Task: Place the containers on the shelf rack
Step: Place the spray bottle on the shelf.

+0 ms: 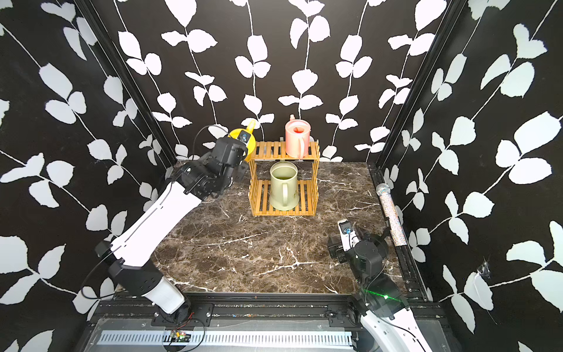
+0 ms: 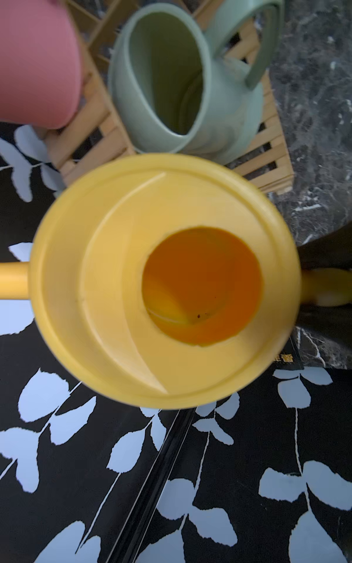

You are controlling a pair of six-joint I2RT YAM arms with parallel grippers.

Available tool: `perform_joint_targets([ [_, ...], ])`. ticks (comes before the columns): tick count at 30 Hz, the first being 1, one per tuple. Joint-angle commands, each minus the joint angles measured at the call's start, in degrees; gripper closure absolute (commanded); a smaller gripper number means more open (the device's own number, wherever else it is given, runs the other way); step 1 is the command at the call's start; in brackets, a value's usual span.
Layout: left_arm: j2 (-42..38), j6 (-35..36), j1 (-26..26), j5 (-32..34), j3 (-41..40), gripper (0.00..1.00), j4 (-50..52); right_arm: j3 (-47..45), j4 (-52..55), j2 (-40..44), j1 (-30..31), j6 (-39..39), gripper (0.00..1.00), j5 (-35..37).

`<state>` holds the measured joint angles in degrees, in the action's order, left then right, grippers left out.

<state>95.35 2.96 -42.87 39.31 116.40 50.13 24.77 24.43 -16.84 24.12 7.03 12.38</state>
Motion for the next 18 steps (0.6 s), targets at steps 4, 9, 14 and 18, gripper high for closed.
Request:
perform_joint_targets([
  [4,5.06,-16.15,-0.07,-0.70,12.28,1.00,4.01,-1.39,-2.80,0.60,-1.28,0.76,0.01,-1.27],
  [9,10.00,-21.81,-0.35,-4.12,19.30,1.00,5.69,-1.47,-2.63,-1.75,-2.51,-0.90,0.01,-0.95],
  [14,13.48,-24.40,-0.29,-7.67,23.04,1.00,5.35,-1.56,-2.66,-1.95,-3.62,-1.23,0.01,-0.82],
  [18,15.92,-25.70,-0.36,-8.37,25.18,1.00,5.00,-1.66,-2.89,-2.04,-4.89,-1.31,0.01,-1.84],
])
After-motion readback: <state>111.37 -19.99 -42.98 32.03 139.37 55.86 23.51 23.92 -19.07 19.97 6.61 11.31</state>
